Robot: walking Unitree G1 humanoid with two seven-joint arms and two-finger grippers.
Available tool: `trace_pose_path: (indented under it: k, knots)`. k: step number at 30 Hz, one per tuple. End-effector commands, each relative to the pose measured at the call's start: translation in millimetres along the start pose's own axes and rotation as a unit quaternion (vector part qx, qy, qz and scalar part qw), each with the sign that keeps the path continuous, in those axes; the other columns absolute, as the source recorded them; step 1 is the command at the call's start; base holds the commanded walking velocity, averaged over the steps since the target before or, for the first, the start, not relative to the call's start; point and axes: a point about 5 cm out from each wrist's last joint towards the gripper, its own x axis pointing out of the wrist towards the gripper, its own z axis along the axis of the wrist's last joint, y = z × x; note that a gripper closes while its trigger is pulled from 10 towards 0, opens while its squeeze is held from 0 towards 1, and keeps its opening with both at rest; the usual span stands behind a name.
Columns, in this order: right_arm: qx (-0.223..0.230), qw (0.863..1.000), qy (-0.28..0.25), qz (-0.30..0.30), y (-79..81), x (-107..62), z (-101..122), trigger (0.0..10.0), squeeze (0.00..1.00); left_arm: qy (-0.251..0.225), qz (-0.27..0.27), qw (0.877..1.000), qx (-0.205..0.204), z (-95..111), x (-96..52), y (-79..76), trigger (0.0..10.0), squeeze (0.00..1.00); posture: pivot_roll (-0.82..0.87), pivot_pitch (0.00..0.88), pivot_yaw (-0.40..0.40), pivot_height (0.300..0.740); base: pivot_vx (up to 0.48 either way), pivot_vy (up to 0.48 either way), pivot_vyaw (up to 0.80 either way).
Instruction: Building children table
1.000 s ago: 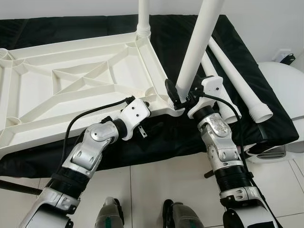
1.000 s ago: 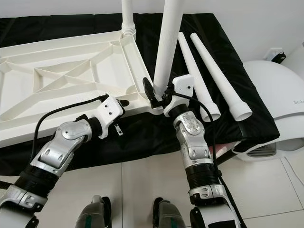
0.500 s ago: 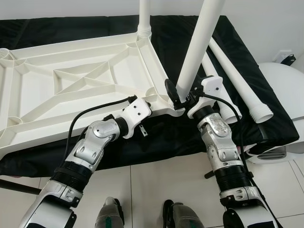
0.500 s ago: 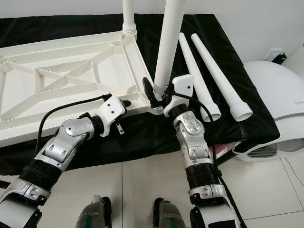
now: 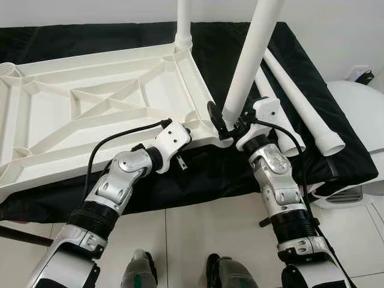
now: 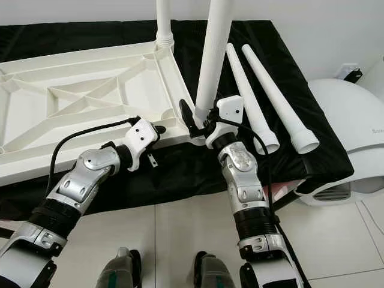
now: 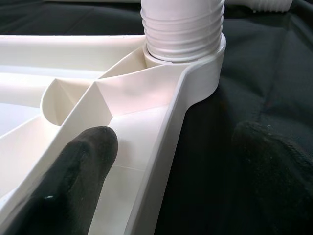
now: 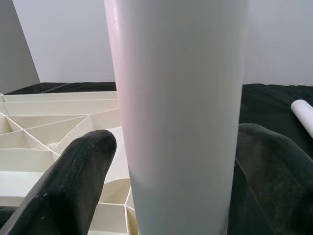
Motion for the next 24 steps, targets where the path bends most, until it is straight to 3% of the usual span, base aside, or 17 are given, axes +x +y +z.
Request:
trace_pose_path:
  k: [1,24]
  knots:
    - [-0.006,1.000,-0.004,0.004,2.0,-2.6,0,10.0,0.00,0.031,-0.080,0.996,-0.024,-16,0.1,-15.6,10.0,0.00,0.02,0.170,0.005,0.740,0.000,0.000,0.00]
    - [-0.004,1.000,-0.003,-0.003,2.7,-5.7,0,10.0,0.00,0.041,-0.127,0.990,-0.040,-23,0.9,-27.3,10.0,0.00,0.01,0.179,0.015,0.740,0.000,0.000,0.00]
